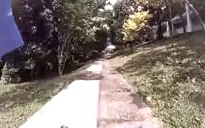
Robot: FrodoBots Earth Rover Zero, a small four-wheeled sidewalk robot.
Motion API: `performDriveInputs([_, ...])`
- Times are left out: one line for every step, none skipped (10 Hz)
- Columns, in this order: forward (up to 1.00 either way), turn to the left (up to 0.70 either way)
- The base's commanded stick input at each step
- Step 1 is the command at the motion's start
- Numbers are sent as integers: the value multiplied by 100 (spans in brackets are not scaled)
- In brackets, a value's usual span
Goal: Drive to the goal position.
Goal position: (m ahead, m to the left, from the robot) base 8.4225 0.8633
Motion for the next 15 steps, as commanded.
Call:
performDriveInputs([50,0])
performDriveInputs([50,0])
performDriveInputs([50,0])
performDriveInputs([50,0])
performDriveInputs([50,0])
performDriveInputs([50,0])
performDriveInputs([50,0])
performDriveInputs([50,0])
performDriveInputs([50,0])
performDriveInputs([50,0])
performDriveInputs([50,0])
performDriveInputs([50,0])
performDriveInputs([50,0])
performDriveInputs([50,0])
performDriveInputs([50,0])
